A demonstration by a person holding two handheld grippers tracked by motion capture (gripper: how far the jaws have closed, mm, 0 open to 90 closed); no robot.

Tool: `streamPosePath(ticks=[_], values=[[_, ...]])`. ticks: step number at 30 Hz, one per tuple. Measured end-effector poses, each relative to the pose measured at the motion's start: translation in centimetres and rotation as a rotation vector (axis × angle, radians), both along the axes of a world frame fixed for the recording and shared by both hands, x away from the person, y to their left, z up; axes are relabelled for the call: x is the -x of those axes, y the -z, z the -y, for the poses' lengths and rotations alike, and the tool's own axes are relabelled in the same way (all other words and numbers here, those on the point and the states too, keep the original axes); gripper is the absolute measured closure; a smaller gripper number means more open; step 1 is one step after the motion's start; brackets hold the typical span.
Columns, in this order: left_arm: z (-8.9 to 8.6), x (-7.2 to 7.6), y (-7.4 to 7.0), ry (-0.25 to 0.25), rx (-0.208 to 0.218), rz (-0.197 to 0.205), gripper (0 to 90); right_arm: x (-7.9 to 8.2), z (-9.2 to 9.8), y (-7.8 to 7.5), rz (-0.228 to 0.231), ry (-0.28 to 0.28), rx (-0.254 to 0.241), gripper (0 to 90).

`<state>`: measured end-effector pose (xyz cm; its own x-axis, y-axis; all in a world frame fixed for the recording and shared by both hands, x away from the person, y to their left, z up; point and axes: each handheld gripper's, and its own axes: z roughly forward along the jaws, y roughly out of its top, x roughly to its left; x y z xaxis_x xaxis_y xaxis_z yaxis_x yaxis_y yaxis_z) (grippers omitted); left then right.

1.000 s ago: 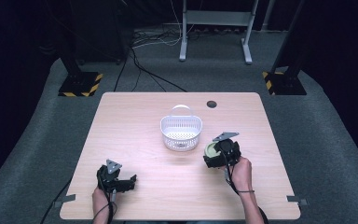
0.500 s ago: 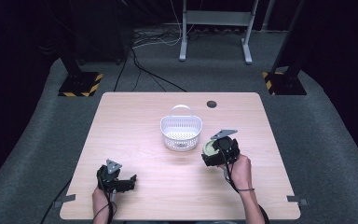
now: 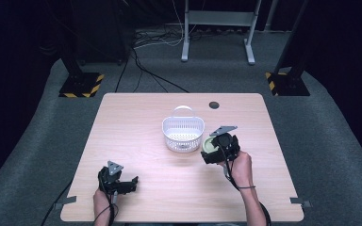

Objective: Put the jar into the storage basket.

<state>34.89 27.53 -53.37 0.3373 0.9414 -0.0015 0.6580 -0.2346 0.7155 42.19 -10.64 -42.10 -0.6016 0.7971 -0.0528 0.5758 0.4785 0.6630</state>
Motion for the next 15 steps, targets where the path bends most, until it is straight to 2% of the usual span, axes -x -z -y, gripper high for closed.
streamPosePath(ticks=[15], values=[[0.0,0.0,0.0,0.001,0.001,-0.001,3.8,-0.5,-1.7,-2.9,0.033,-0.041,0.003,10.9]])
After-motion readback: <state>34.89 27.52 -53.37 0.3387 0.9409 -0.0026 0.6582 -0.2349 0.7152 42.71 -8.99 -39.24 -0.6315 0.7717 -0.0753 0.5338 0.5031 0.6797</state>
